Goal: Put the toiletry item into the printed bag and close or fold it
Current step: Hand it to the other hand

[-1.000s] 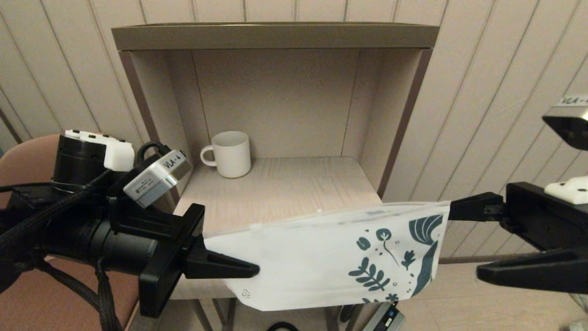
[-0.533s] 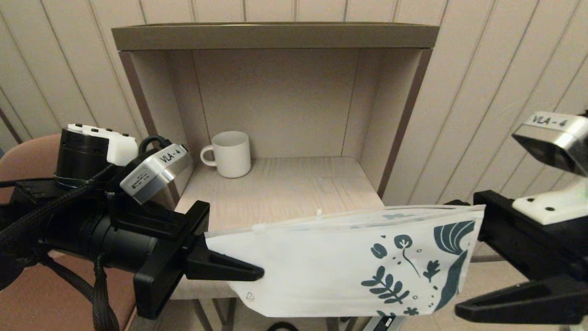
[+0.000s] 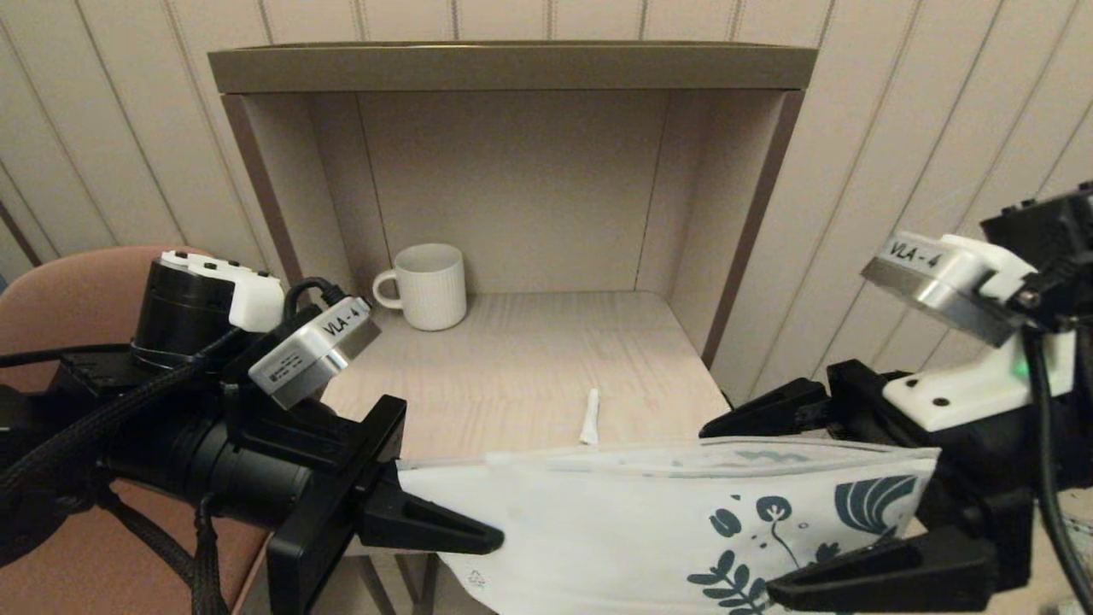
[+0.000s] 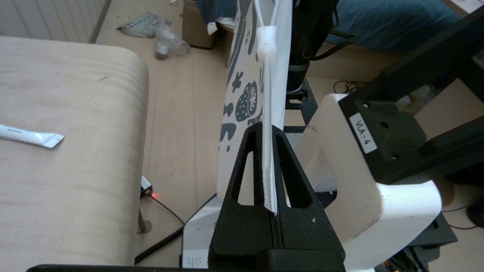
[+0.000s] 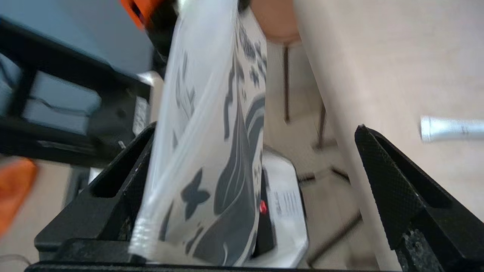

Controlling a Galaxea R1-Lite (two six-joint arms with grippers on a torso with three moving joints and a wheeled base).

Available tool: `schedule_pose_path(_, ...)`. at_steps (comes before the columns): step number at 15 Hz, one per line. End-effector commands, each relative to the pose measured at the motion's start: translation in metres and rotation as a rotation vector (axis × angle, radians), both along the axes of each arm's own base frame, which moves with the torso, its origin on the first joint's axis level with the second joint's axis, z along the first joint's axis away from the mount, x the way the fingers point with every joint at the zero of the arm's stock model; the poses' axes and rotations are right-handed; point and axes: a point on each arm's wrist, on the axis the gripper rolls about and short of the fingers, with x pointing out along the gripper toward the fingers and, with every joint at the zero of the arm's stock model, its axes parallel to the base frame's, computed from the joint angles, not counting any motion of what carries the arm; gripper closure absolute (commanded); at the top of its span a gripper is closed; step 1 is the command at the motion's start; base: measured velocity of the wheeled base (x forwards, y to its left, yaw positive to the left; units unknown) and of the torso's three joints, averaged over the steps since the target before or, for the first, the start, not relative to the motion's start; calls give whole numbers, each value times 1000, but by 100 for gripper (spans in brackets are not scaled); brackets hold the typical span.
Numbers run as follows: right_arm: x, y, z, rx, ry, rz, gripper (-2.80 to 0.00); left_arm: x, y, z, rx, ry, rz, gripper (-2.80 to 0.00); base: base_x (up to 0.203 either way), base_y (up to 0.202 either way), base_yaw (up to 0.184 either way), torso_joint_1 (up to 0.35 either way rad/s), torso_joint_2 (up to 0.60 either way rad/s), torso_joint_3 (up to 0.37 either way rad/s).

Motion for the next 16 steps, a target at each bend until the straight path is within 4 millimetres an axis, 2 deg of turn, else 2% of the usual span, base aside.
schedule_pose_path(1,-2,0,3,-20,-5,0,-280,1,-1,-1,-1,2,-6,0,0,0,0,0,0,0)
schedule_pose_path(3,-2,0,6,-18,-14,-2,-280,1,-1,-1,-1,2,-6,0,0,0,0,0,0,0)
schedule_pose_path(4,-2,0,6,-16,-17,-3,0,1,-1,-1,-2,2,-6,0,0,0,0,0,0,0)
schedule_pose_path(16,-7,-3,10,1,-38,3,0,1,-1,-2,1,5,-6,0,0,0,0,0,0,0)
